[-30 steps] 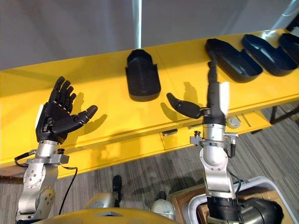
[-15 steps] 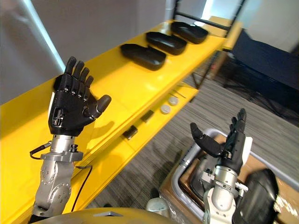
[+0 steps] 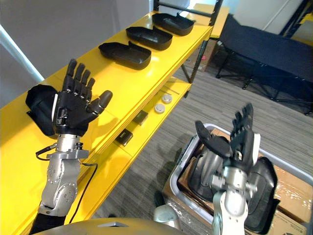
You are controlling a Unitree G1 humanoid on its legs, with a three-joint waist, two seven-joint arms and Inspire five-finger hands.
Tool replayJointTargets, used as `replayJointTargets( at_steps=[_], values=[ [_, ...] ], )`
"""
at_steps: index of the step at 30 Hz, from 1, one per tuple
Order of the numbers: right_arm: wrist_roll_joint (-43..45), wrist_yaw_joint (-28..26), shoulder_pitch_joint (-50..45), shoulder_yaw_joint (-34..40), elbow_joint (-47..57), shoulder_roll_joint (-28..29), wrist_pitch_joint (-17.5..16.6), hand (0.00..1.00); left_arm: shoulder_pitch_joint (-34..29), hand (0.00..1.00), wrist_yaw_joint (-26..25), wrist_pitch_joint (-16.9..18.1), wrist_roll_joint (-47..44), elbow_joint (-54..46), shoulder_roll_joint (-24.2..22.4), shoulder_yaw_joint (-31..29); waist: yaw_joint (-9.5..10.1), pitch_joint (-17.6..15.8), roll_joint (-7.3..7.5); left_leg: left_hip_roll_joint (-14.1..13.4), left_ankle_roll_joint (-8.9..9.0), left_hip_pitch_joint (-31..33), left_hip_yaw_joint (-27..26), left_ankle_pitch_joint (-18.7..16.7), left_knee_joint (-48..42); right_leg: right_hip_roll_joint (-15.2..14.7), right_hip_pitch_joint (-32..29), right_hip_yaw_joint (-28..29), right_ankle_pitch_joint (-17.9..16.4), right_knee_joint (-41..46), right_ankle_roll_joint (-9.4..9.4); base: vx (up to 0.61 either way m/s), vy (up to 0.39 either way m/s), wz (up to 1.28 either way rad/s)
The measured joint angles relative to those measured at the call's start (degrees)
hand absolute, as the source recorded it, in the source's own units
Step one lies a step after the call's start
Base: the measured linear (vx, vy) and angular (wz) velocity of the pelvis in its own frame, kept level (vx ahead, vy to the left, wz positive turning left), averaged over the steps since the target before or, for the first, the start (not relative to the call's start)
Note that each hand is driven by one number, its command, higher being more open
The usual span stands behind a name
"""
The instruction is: Walk over and take three plastic housings, then place them on the shelf
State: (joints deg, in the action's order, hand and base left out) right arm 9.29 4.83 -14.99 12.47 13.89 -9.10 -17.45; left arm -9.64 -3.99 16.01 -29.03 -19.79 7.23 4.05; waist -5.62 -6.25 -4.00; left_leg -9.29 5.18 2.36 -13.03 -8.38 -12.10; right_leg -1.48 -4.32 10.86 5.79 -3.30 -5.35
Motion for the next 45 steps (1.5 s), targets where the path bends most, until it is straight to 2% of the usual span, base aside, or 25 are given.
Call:
replayJointTargets(
  at_steps=[2, 5, 10, 13, 14, 15, 16, 17, 18, 19, 20, 21, 22, 24, 27, 28, 30, 31, 33, 34, 36, 37, 39, 43, 45],
  values=[
    [0.1, -0.7, 2.3, -1.2, -1.4, -0.5, 0.2, 1.0, -4.2, 1.0, 0.2, 0.0, 0.0, -0.6, -0.9, -2.0, 1.23, -0.2, -0.71, 0.1, 0.52, 0.5, 3.0, -2.8, -2.8, 0.3, 0.0, 1.2, 0.0, -0.2, -0.09, -0.03, 0.081, -0.31],
    [0.2, -1.1, 1.3, -2.3, -2.8, 0.0, 1.0, 1.0, -7.0, 1.0, 0.6, 0.1, -0.1, -1.8, -0.9, -4.5, 2.44, -0.6, 0.11, 1.0, 0.09, 0.9, 3.3, -5.1, -4.1, -0.4, 0.0, 2.1, 0.0, -0.9, -0.3, -0.03, 0.112, -0.17],
    [1.3, 1.1, -1.6, -3.1, -5.8, 1.4, 2.7, 1.0, -4.9, 1.0, 4.0, 2.6, -2.0, -2.4, -1.2, -3.4, 1.97, -1.1, 0.14, 3.9, -0.43, 2.5, 7.2, -5.1, -6.2, -1.4, -5.1, 2.9, -2.2, 7.8, -1.3, 0.03, 0.109, -0.13],
    [1.8, 1.2, -5.7, -3.0, -7.0, 4.7, 2.5, 1.0, -1.8, 1.0, 4.9, 2.6, -1.9, -3.5, -0.7, -1.5, 0.34, -5.1, -0.01, 5.2, -2.32, -0.5, 6.2, -6.6, -7.7, -1.5, -5.3, 4.5, -2.1, 12.5, -1.41, -0.06, 0.168, -0.6],
    [3.3, 0.5, -7.2, -3.4, -6.9, 6.2, 2.4, 1.0, -1.3, 1.0, 5.3, 2.6, -1.8, -3.5, 0.0, -1.5, 0.27, -6.2, 0.96, 6.1, -2.82, -2.2, 3.8, -6.8, -7.4, -2.1, -5.7, 3.3, -1.6, 13.6, -2.25, -0.18, 0.119, -1.06],
    [4.9, -0.6, -8.1, -4.2, -6.9, 7.2, 2.3, 1.0, -1.1, 1.0, 4.9, 2.6, -0.8, -3.6, 0.6, -1.7, 0.28, -7.3, 1.83, 6.5, -3.67, -3.1, 1.6, -6.7, -7.0, -3.0, -6.5, -0.7, 0.3, 13.8, -3.54, -0.25, 0.075, -1.08],
    [5.5, -1.3, -8.5, -4.3, -6.8, 7.3, 2.1, 1.0, -1.2, 1.0, 4.7, 2.5, 0.3, -3.5, 0.6, -1.7, -0.01, -7.3, 1.69, 6.2, -4.52, -2.8, 0.5, -6.6, -6.3, -3.4, -6.7, -2.6, 2.2, 11.9, -3.85, -0.31, 0.057, -0.96],
    [5.8, -2.2, -8.5, -4.9, -6.8, 7.1, 1.8, 1.0, -0.9, 1.0, 4.7, 2.4, 0.6, -3.4, 0.5, -1.8, -0.03, -7.4, 1.67, 6.6, -6.11, -2.4, -1.5, -5.4, -4.7, -5.2, -9.4, -7.6, -1.5, 18.8, 0.11, -0.29, 0.054, -0.64],
    [5.9, -2.3, -7.7, -6.2, -6.8, 6.6, 1.8, 1.0, -1.3, 1.0, 4.9, 2.2, 0.4, -3.4, 0.4, -1.7, 0.14, -7.5, 1.15, 6.6, -6.88, -1.5, -2.6, -3.8, -3.3, -7.4, -12.0, -12.1, -7.1, 29.9, 4.58, -0.24, 0.073, -0.5],
    [5.7, -2.3, -7.0, -7.0, -7.0, 6.5, 1.7, 1.0, -1.4, 1.0, 5.1, 2.1, 0.3, -3.4, 0.4, -1.7, 0.33, -7.5, 0.93, 6.4, -7.04, -1.5, -2.8, -2.9, -2.5, -8.8, -12.5, -14.0, -8.6, 34.6, 5.62, -0.18, 0.037, -0.29],
    [5.5, -2.0, -4.8, -9.4, -8.8, 6.2, 0.8, 1.0, -1.6, 1.0, 5.7, 1.7, -0.3, -3.3, -0.2, -1.8, 0.98, -7.4, 0.61, 5.6, -7.04, -0.4, -3.0, -1.2, -1.4, -11.6, -12.3, -16.7, -10.3, 41.3, 6.68, -0.15, -0.039, -0.23],
    [4.8, -0.7, -1.4, -12.6, -12.3, 5.5, -0.4, 1.0, -1.7, 1.0, 6.7, 1.5, -0.7, -2.9, -0.7, -1.6, 1.79, -7.3, 0.55, 4.2, -6.57, 0.8, -3.3, 0.3, -1.1, -14.5, -10.5, -18.3, -10.9, 45.3, 7.5, -0.15, -0.089, -0.25],
    [4.5, 0.2, 0.2, -14.5, -14.1, 5.2, -0.9, 1.0, -1.7, 1.0, 7.4, 1.4, -0.9, -2.3, -0.7, -1.4, 2.55, -7.3, 0.57, 3.3, -6.23, 1.4, -3.5, 0.9, -0.9, -15.7, -9.4, -18.8, -10.9, 46.4, 7.52, -0.17, -0.184, -0.32],
    [2.0, 3.0, 3.7, -19.3, -17.6, 5.3, -1.4, 1.0, -2.1, 1.0, 10.1, 1.2, -3.3, 0.9, -0.3, 1.1, 5.65, -6.9, 0.9, 0.4, -4.18, 3.8, -3.9, 3.3, -0.8, -19.4, -3.4, -17.6, -10.1, 45.0, 6.3, -0.18, -0.329, -0.31],
    [-0.1, 3.3, 5.5, -21.6, -17.6, 6.1, -2.2, 1.0, -3.8, 1.0, 11.1, -0.1, -6.0, 2.5, 0.0, 2.5, 6.19, -6.2, 2.18, -1.7, -2.38, 8.2, -4.9, 4.9, -3.4, -21.4, 0.7, -14.5, -8.8, 35.2, 4.24, -0.2, -0.46, -0.45],
    [0.1, 3.0, 5.7, -22.1, -17.6, 6.2, -1.9, 1.0, -4.1, 1.0, 10.9, -0.8, -7.1, 3.9, 0.2, 3.3, 6.2, -5.8, 3.23, -3.9, -0.96, 10.6, -6.1, 5.7, -6.3, -21.3, 3.8, -16.2, -5.1, 21.4, -0.17, -0.18, -0.42, -0.7],
    [0.1, 3.0, 5.3, -22.1, -17.6, 5.3, -1.3, 1.0, -4.1, 1.0, 10.6, -1.7, -7.3, 4.5, 0.2, 4.0, 5.99, -5.5, 3.12, -5.4, 0.88, 11.1, -6.3, 6.7, -6.6, -20.3, 4.8, -19.2, -8.9, 18.3, -6.22, -0.26, -0.606, -0.74],
    [0.1, 2.9, 3.9, -21.3, -17.6, 2.8, 0.3, 1.0, -4.7, 1.0, 10.4, -3.6, -9.5, 4.6, -0.6, 6.9, 5.41, -4.2, 0.98, -9.4, 3.82, 10.3, -6.1, 9.4, -3.3, -16.5, 4.8, -21.9, -12.4, 15.5, -9.05, -0.27, -0.642, -0.74],
    [0.0, 2.8, 1.9, -19.7, -17.6, 0.8, 1.3, 1.0, -5.1, 1.0, 10.5, -5.0, -11.1, 4.6, -1.0, 9.4, 5.03, -3.4, -0.26, -11.4, 3.34, 8.7, -5.9, 11.7, -0.3, -13.8, 4.7, -22.0, -13.2, 14.1, -8.27, -0.14, -0.389, -0.69],
    [0.1, 2.2, -0.1, -17.7, -17.5, -0.7, 2.0, 1.0, -6.0, 1.0, 10.8, -5.4, -11.6, 4.6, -1.4, 11.2, 4.14, -3.0, -0.89, -12.3, 2.56, 6.8, -5.0, 13.1, 1.8, -12.1, 4.5, -21.3, -13.7, 13.7, -7.18, -0.09, -0.288, -0.8],
    [0.5, 1.7, -2.9, -14.7, -16.0, -2.2, 2.0, 1.0, -6.9, 1.0, 12.3, -5.4, -11.6, 4.6, -2.1, 12.2, 3.32, -2.6, -1.32, -11.1, 3.68, 5.0, -2.4, 10.9, 2.0, -11.0, 3.4, -19.5, -14.1, 13.5, -5.69, -0.08, -0.178, -0.85],
    [0.6, 0.9, -4.0, -12.9, -14.1, -2.6, 2.1, 1.0, -6.7, 1.0, 12.6, -5.4, -11.6, 4.1, -2.0, 12.2, 3.23, -2.6, -1.39, -9.7, 2.83, 5.3, -0.7, 7.7, 1.0, -10.6, 1.6, -18.0, -13.9, 13.4, -4.94, -0.08, -0.046, -0.77],
    [0.6, 0.7, -5.0, -12.3, -11.3, -2.5, 2.1, 1.0, -6.8, 1.0, 12.2, -5.2, -11.6, 3.9, -1.9, 11.9, 3.32, -2.5, -0.75, -7.2, 0.53, 5.8, 2.8, 4.4, 0.2, -10.6, -0.7, -15.3, -12.8, 13.5, -4.91, -0.12, -0.002, -0.67],
    [1.3, 2.1, -5.1, -12.6, -10.3, -1.6, 2.6, 1.0, -7.0, 1.0, 13.5, -5.2, -11.8, 4.1, -0.8, 11.8, 3.79, -1.8, 0.34, -4.7, 1.91, 6.2, 3.3, 3.9, -0.4, -12.7, -1.0, -15.2, -11.0, 12.9, -6.3, -0.07, 0.07, -0.05],
    [1.2, 3.3, -3.2, -12.1, -12.2, -0.4, 4.5, 1.0, -7.3, 1.0, 17.0, -5.9, -12.1, 4.1, 0.6, 10.8, 4.64, -1.1, 2.09, -3.1, 3.65, 6.1, 2.8, 5.1, 1.8, -14.2, -1.3, -15.7, -8.5, 10.5, -6.75, -0.05, 0.1, -0.05]
  ],
)
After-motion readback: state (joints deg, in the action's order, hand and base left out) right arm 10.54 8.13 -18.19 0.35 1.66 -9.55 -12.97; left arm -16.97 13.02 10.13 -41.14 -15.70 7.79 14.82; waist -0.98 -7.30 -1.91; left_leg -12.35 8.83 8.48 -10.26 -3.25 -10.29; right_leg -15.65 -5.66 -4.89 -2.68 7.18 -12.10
